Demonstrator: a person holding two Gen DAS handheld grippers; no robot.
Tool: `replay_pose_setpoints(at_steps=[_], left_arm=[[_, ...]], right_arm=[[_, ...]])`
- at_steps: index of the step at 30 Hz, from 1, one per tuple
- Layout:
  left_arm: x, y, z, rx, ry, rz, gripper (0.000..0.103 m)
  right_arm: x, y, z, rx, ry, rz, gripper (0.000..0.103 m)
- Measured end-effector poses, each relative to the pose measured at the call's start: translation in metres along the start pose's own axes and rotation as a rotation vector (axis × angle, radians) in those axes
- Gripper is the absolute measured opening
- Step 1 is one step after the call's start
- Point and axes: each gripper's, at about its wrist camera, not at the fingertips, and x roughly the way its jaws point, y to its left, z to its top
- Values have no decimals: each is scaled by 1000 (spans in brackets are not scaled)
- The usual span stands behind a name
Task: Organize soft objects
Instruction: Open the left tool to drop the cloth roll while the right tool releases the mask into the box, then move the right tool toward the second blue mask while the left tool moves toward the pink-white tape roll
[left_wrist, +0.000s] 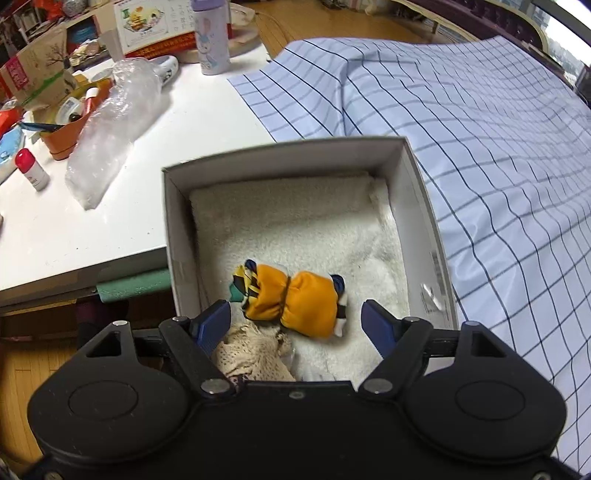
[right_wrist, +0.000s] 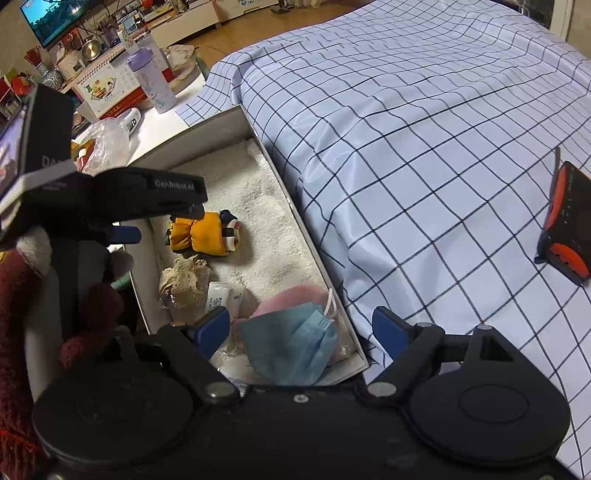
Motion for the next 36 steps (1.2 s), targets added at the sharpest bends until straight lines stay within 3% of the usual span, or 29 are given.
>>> replay_pose_setpoints(at_steps=[11, 20, 24, 30, 36], left_arm=[[5, -8, -8, 41, 32, -29, 75], [6, -18, -18, 101, 41, -55, 75], [2, -22, -22, 133, 36, -84, 75], [-2, -32, -29, 192, 22, -91, 75], [-8, -45, -35, 251, 23, -129, 75]], right_arm=[[-34, -10, -1, 20, -71, -5, 86], [-96, -48, 9, 83, -217, -67, 90], [-132, -83, 9, 141, -299, -140, 92], [-185, -158, 0, 266, -403, -316, 98], [-215, -246, -27, 427, -435, -496, 102]])
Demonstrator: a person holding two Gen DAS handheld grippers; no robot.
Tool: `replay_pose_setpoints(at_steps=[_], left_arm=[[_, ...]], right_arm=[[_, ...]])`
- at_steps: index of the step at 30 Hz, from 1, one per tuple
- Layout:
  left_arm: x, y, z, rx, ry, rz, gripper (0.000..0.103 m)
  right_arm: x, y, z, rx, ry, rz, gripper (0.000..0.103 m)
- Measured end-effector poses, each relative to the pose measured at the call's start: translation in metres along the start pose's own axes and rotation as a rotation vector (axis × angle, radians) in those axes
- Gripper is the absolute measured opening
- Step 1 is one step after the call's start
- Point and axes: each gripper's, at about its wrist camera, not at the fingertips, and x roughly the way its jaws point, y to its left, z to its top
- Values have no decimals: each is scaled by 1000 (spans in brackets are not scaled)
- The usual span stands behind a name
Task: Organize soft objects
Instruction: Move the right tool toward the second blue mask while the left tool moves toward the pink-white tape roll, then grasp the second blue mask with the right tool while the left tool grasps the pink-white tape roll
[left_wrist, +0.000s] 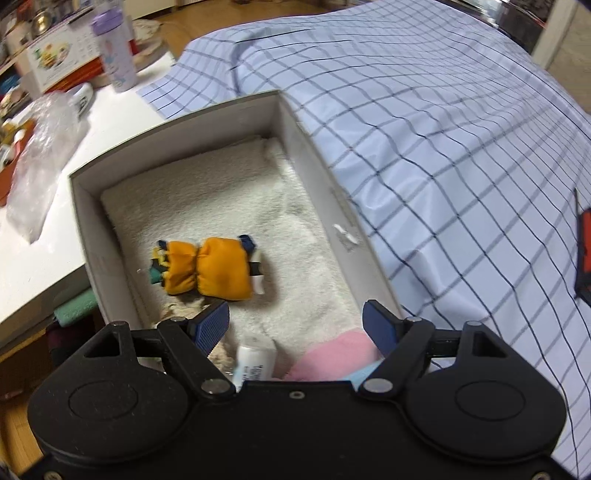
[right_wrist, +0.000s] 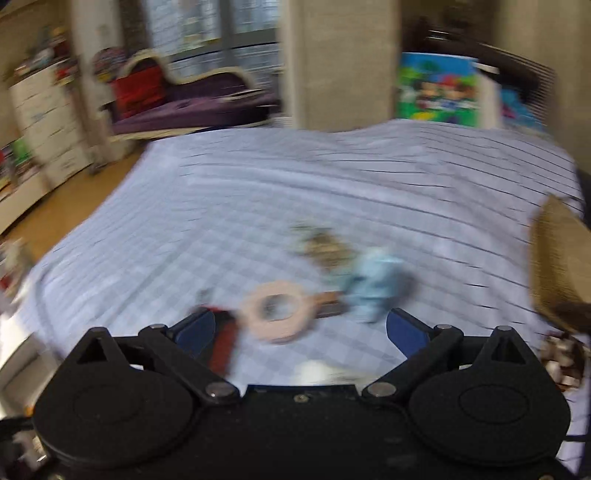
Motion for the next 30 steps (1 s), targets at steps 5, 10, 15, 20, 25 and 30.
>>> replay_pose_setpoints(at_steps=[5, 10, 15, 20, 25, 30], left_arm=[[-7, -25, -4, 81, -23, -35, 75], [-16, -65, -11, 180, -62, -56, 75], [-28, -105, -11, 250, -76, -101, 75], [-45, -140, 1, 286, -93, -160, 75], [-61, -175, 12, 333, -117, -195, 75], [-67, -208, 17, 383, -125, -218, 75]], right_arm=[[30, -61, -5, 81, 14, -119, 103], [75, -91, -10, 126, 78, -152, 103], [108, -100, -5, 182, 102, -60, 102], [137, -90, 13, 180, 70, -53, 102], [171, -93, 20, 202, 111, -35, 102], [190, -98, 15, 213, 155, -24, 72]])
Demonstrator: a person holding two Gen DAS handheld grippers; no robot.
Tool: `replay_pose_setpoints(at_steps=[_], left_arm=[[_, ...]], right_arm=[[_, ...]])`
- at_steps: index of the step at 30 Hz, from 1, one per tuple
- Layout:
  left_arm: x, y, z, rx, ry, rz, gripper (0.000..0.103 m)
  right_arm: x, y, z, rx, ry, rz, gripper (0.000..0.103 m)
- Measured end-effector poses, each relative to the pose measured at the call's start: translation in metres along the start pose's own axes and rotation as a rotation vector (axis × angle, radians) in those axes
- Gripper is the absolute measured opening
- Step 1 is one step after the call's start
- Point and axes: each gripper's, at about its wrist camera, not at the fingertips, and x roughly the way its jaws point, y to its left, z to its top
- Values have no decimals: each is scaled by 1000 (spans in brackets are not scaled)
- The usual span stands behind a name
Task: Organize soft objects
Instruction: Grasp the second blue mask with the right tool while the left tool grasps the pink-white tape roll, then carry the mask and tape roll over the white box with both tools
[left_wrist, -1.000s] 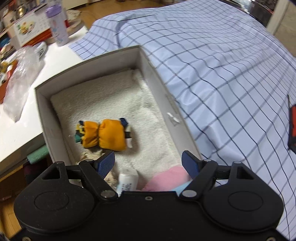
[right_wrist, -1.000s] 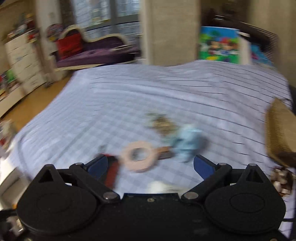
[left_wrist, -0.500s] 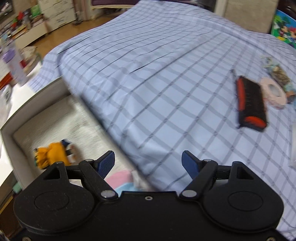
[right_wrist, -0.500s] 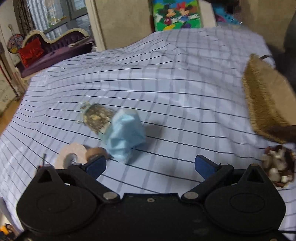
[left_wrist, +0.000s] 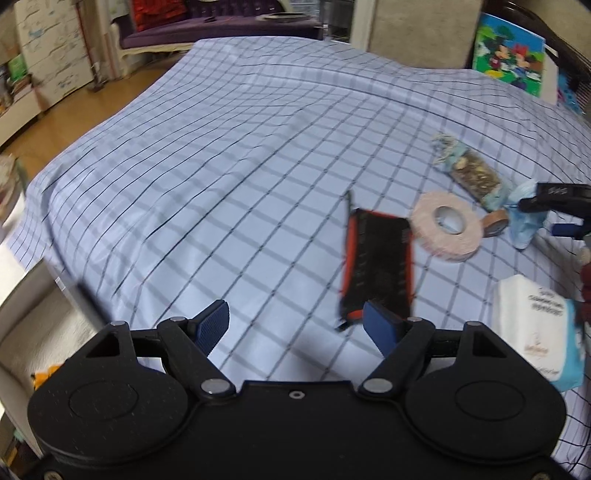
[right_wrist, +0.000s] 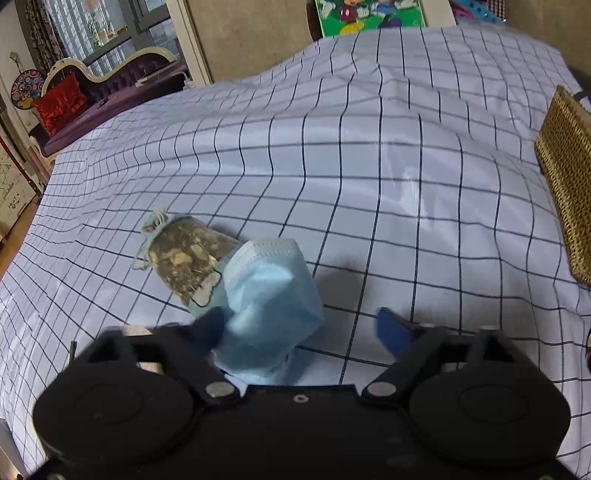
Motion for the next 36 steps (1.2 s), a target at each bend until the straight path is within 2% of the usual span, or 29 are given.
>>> replay_pose_setpoints(at_steps=[1, 3, 6, 10, 13, 18, 22, 25, 31, 36], left_arm=[[1, -6, 3, 11, 0, -5, 75], [3, -18, 9, 29, 1, -13, 76], [8, -38, 20, 52, 5, -20, 76], [15, -69, 34, 93, 8, -39, 77], [26, -93, 46, 106, 9, -66, 86], [58, -129, 67, 109, 34, -53, 86], [82, -151, 73, 166, 79, -56, 87], [95, -160, 72, 189, 103, -66, 88], [119, -167, 77, 172, 112, -49, 88], [136, -169, 82, 172, 119, -16, 95]], right_arm=[[2, -3, 0, 3, 11, 15, 65], [3, -7, -2, 5, 30, 43, 36], [-4, -12, -7, -8, 32, 37, 29], [-22, -28, -14, -19, 17, 11, 29], [-35, -46, -20, -2, 19, 14, 30], [-57, -70, -40, -19, 16, 17, 32], [-78, -85, -54, -45, -10, 24, 33], [-86, -94, -58, -42, -17, 43, 33], [-95, -103, -57, -26, -30, 75, 33], [-93, -102, -57, -21, -27, 89, 33]])
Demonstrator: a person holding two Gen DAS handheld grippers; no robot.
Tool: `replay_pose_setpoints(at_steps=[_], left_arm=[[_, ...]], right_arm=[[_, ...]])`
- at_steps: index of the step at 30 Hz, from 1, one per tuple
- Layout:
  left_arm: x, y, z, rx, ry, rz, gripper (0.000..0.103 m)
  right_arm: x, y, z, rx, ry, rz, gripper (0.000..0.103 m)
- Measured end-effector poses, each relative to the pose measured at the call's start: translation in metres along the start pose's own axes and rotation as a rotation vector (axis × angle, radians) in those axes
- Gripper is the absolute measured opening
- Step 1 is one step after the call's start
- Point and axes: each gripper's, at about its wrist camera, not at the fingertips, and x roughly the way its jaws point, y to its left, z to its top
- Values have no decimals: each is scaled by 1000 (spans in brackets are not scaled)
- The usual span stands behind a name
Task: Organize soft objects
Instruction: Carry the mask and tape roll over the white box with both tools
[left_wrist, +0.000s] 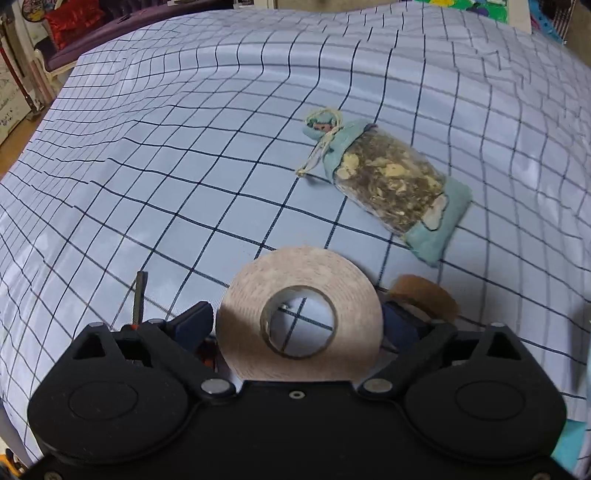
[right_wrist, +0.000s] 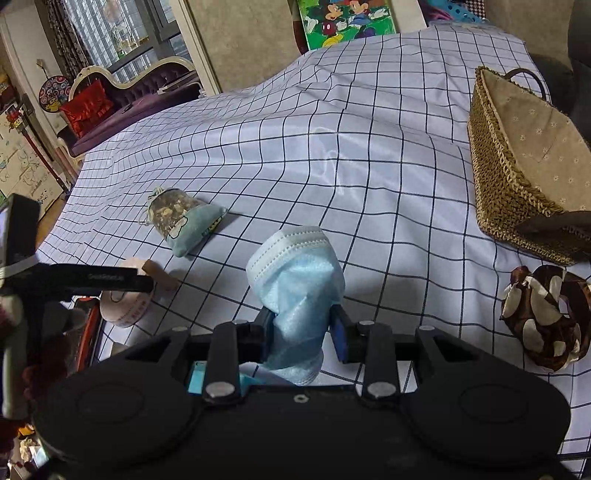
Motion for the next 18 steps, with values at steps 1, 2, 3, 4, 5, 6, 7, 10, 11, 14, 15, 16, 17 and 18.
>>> replay_pose_setpoints(at_steps=[1, 2, 3, 4, 5, 6, 7, 10, 11, 14, 15, 16, 17, 18], left_arm=[[4, 0, 1, 3, 7, 5, 95], [7, -1, 2, 3, 11, 6, 96], [9, -1, 2, 2, 12, 7, 98], [10, 0, 1, -1, 10, 6, 101], [13, 0, 0, -6, 13, 13, 101], [16, 0, 1, -11, 15, 8, 101], [17, 1, 1, -16, 14, -1, 101], [18, 3, 0, -31, 14, -24, 95], [18, 3, 0, -31, 15, -34, 92], [17, 8, -1, -48, 5, -66, 91], [16, 9, -2, -52, 1, -72, 91], [15, 10, -3, -55, -1, -76, 91], [14, 11, -4, -61, -1, -81, 91], [12, 12, -5, -71, 1, -87, 91]], right_arm=[[1, 0, -1, 2, 3, 5, 33], [2, 0, -2, 2, 6, 8, 33], [4, 0, -3, 4, 10, 9, 33], [5, 0, -4, 6, 14, 10, 33], [7, 0, -6, 6, 20, 12, 33], [9, 1, -7, 5, 24, 12, 33], [10, 1, -8, 5, 26, 10, 33], [16, -1, -12, 19, 38, 4, 33], [19, -2, -13, 32, 49, 7, 33], [28, -3, -17, 48, 76, 1, 33], [29, -3, -18, 47, 81, -4, 33], [30, -2, -18, 44, 83, -5, 33], [30, -1, -18, 43, 82, -7, 33], [29, -1, -16, 45, 78, -11, 33]])
